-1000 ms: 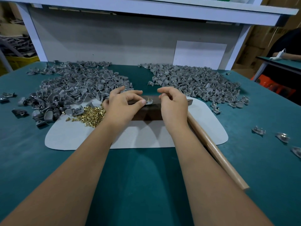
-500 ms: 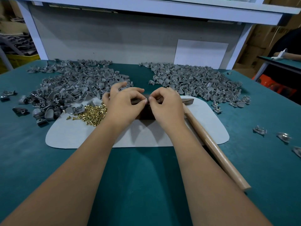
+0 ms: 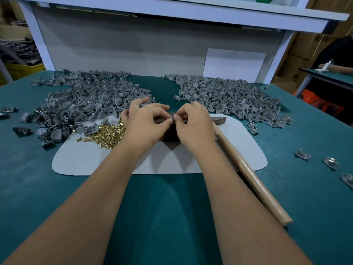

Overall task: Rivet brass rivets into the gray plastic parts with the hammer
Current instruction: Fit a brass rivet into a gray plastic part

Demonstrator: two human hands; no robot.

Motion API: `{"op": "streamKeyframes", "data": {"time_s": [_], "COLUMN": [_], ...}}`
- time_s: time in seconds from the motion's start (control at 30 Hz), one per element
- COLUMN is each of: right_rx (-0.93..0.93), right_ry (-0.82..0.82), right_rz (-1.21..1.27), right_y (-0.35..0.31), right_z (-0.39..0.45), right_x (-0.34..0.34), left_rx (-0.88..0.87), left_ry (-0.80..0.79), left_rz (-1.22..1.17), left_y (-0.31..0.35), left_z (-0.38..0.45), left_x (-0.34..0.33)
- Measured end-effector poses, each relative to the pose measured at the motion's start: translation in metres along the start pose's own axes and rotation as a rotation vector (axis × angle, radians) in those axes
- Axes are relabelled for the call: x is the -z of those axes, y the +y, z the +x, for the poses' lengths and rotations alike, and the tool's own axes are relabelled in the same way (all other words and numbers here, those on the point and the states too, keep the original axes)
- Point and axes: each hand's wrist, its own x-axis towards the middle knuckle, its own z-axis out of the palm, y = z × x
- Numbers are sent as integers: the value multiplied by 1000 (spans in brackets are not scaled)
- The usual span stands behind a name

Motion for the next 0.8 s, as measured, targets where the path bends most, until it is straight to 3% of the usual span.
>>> {"op": "streamKeyframes", "data": {"time_s": [0.47, 0.8], "right_rx": [-117, -58], "right_ry": [15, -14], "right_rz": [84, 69], "right_y": [-7, -1], "right_z": [-2, -2], "right_x": [0, 0], "left_rx": [20, 55], "left_ry": [-29, -38], "left_rz": [-32, -30], "left_y": [0, -1], "left_z": [2, 1], "left_x": [1, 0]}}
